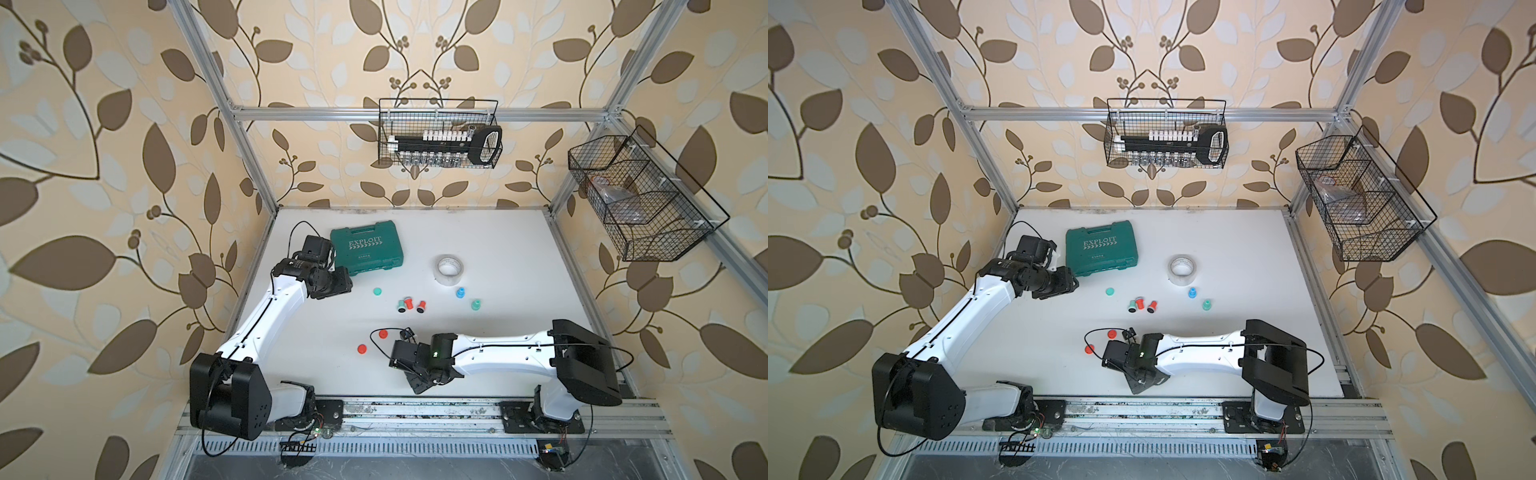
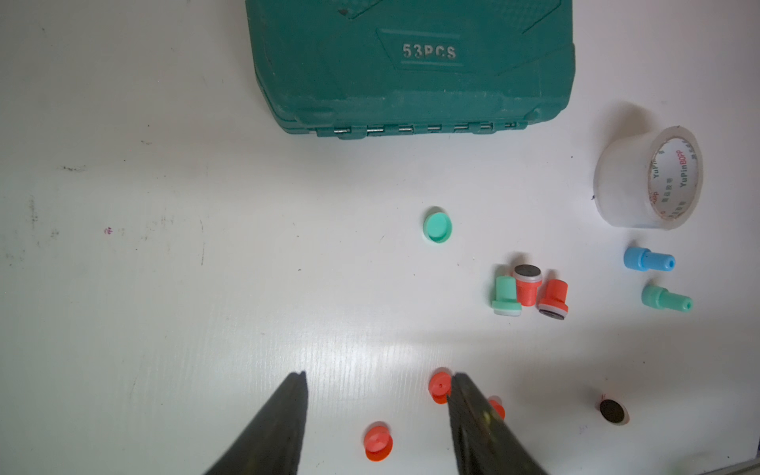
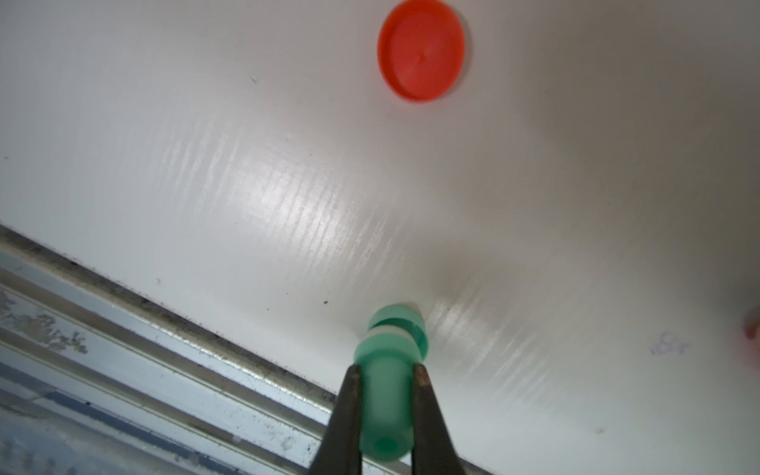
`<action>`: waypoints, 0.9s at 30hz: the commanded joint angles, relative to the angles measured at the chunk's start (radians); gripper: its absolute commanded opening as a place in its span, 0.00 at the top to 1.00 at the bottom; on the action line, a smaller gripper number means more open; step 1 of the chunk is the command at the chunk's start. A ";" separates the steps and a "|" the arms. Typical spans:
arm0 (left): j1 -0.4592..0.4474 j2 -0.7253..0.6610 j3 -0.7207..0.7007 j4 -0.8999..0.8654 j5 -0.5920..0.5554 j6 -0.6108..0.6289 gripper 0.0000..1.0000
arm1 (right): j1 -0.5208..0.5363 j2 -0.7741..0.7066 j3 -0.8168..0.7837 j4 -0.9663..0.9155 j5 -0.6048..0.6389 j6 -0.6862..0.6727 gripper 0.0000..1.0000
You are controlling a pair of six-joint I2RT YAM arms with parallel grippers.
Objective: Close the stamp cap
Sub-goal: Close the cover of the stamp.
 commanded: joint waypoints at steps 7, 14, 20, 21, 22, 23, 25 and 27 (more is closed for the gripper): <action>0.014 0.009 0.014 0.005 0.011 0.024 0.42 | -0.010 0.008 -0.038 0.002 0.001 -0.007 1.00; 0.013 0.009 0.013 0.003 0.006 0.023 0.42 | -0.010 -0.023 -0.037 0.009 0.000 -0.002 1.00; 0.014 0.011 0.013 0.003 0.005 0.023 0.42 | -0.012 -0.046 -0.031 -0.006 0.015 -0.003 1.00; 0.014 0.012 0.013 0.004 0.005 0.022 0.42 | -0.013 -0.048 -0.031 -0.008 0.016 -0.005 1.00; 0.014 0.012 0.015 0.004 0.007 0.022 0.42 | -0.015 -0.047 -0.031 -0.008 0.016 -0.006 1.00; 0.014 0.014 0.015 0.003 0.008 0.023 0.42 | -0.017 -0.045 -0.033 -0.008 0.016 -0.007 1.00; 0.014 0.014 0.016 0.003 0.008 0.022 0.42 | -0.019 -0.043 -0.034 -0.007 0.016 -0.010 1.00; 0.013 0.011 0.016 0.000 0.008 0.022 0.42 | -0.020 -0.038 -0.035 -0.006 0.016 -0.009 1.00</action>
